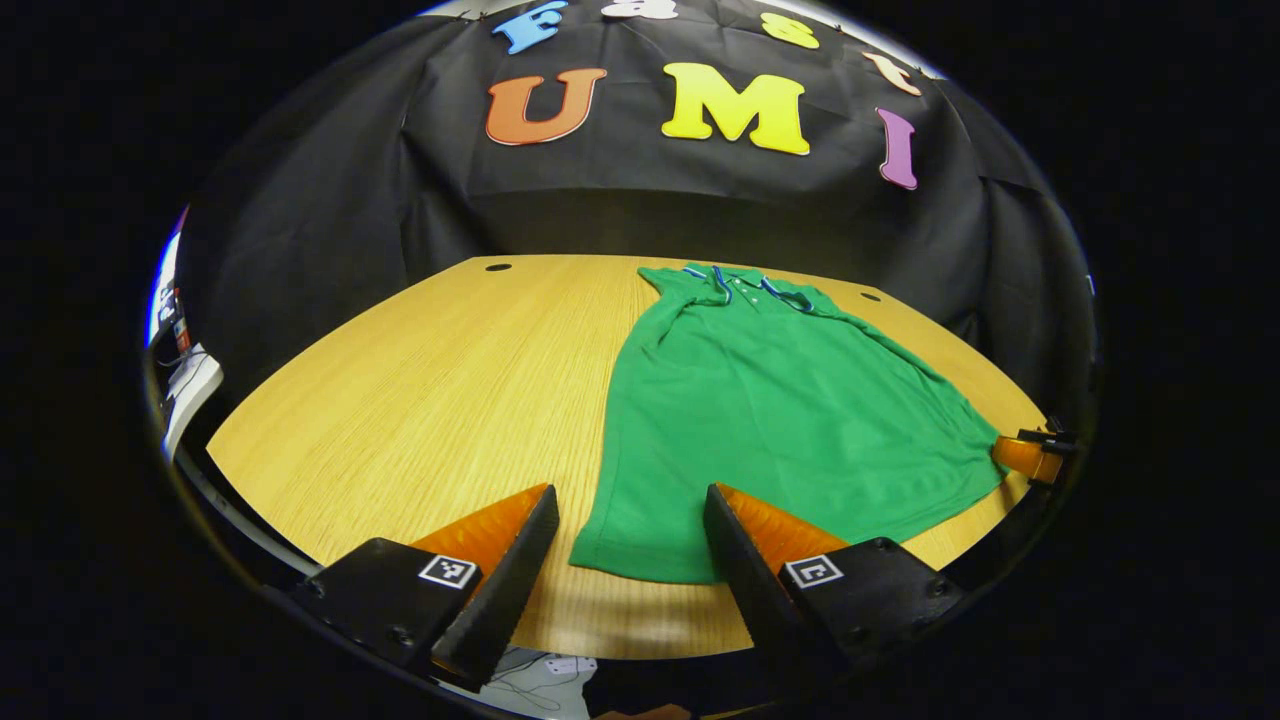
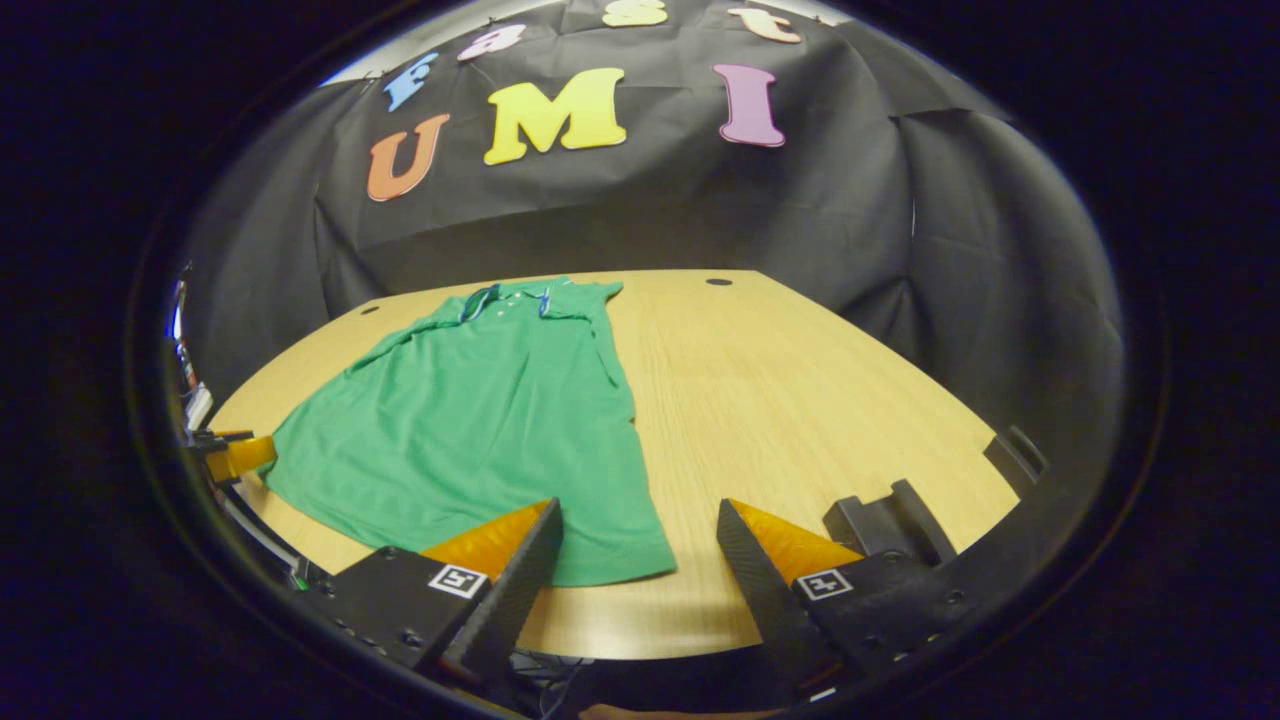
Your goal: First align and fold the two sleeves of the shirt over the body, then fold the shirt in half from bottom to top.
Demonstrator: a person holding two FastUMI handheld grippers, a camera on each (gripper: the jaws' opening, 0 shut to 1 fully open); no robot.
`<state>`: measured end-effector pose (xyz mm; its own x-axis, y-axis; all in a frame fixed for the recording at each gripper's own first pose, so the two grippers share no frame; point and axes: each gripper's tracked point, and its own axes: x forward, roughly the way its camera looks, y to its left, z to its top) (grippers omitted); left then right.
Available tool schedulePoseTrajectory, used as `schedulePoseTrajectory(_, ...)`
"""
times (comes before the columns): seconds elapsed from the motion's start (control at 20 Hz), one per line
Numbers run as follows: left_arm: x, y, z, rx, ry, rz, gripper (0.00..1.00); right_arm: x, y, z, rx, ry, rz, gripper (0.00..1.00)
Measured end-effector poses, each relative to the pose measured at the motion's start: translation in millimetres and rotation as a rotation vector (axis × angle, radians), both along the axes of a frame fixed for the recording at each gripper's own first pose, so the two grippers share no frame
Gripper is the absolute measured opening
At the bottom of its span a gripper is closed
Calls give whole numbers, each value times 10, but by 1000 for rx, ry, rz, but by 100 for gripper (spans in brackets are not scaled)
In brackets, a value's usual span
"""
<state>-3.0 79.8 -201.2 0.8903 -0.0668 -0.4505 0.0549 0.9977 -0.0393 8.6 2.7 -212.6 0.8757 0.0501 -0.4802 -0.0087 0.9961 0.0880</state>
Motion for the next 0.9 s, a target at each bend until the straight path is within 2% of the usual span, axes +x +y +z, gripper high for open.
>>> schedulePoseTrajectory(0.1,-1,29,-5,9,3,16,86,-6,55,-15,-5,-7,24,96)
schedulePoseTrajectory(0.2,7,50,-7,5,2,36,80,-12,87,-13,1,-6,37,80)
schedulePoseTrajectory(0.3,18,23,-9,15,-2,24,72,-8,138,-35,16,-4,40,51)
schedulePoseTrajectory(0.35,25,10,-3,16,-7,17,66,-5,151,-30,-2,-1,44,41)
schedulePoseTrajectory(0.4,44,14,-8,13,-7,14,63,17,208,-37,5,-15,69,38)
schedulePoseTrajectory(0.45,50,4,-7,7,-6,11,49,-20,235,-37,27,-7,59,22)
schedulePoseTrajectory(0.5,65,-8,-2,0,-9,8,45,23,234,-11,34,-19,45,6)
schedulePoseTrajectory(0.55,76,-1,8,-11,-15,19,41,19,237,-33,8,-19,51,10)
schedulePoseTrajectory(0.6,55,-4,17,-32,-24,31,31,0,266,-23,-23,-31,66,10)
schedulePoseTrajectory(0.65,90,-30,19,-44,-29,32,13,14,247,-30,-39,-34,62,6)
schedulePoseTrajectory(0.7,91,-63,10,-42,-34,23,11,-4,262,-8,-51,-42,64,1)
schedulePoseTrajectory(0.8,123,-89,14,-47,-38,1,8,-2,265,-3,-67,-39,72,1)
schedulePoseTrajectory(0.9,134,-127,33,-85,-42,-18,5,7,259,14,-37,-27,75,0)
